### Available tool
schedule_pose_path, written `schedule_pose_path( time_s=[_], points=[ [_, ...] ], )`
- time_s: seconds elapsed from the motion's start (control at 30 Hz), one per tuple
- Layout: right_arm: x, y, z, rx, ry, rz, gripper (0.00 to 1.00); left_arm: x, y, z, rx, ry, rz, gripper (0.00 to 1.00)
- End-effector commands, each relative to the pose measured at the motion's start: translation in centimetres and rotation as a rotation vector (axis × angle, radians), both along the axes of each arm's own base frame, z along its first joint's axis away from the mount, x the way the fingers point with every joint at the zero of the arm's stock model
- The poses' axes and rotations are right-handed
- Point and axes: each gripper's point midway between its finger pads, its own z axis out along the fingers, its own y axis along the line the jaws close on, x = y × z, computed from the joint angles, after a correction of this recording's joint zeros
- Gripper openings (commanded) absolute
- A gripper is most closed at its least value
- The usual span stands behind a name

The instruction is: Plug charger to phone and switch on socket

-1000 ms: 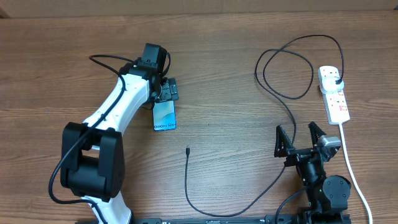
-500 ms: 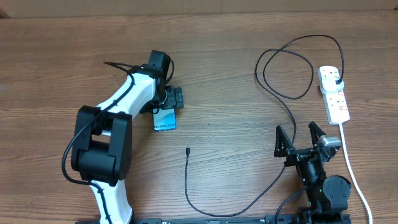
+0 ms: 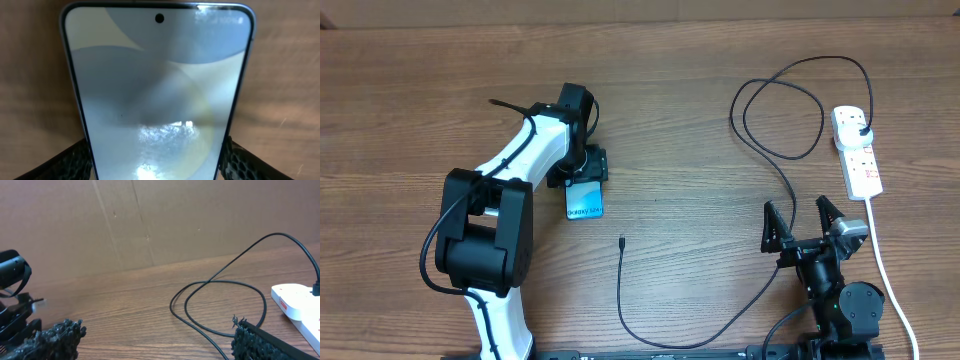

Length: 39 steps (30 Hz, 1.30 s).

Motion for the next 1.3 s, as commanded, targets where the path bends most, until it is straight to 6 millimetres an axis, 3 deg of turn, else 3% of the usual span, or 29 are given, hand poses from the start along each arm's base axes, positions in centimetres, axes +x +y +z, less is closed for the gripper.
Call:
schedule_pose_path(
  time_s=[0.0,0.13,0.3,0.37,0.5,1.27],
  points=[
    [0.0,0.2,-0.2,-0.004,-0.004,0.008,1.00,-3.5,0.0,-2.4,0.006,0.157,-0.007,0.79],
    [0.0,0.2,-0.2,-0.004,-0.004,0.008,1.00,-5.6,0.6,-2.0,0.028,0.244,-0.006,0.81],
    [0.0,0.2,-0.2,-0.004,-0.004,0.008,1.00,-6.7,0.8,-1.7,0.040,0.291,-0.005,0.83],
    [0.0,0.2,-0.2,-0.004,-0.004,0.008,1.00,-6.7,0.9,-1.7,0.041,0.292,-0.005,0.86],
    [0.0,0.2,-0.2,-0.004,-0.004,0.008,1.00,-6.7,0.9,-1.7,0.040,0.291,-0.005,1.00],
    [0.0,0.2,-0.2,-0.004,-0.004,0.008,1.00,-5.4,0.5,-2.1,0.025,0.235,-0.026,1.00]
  ],
)
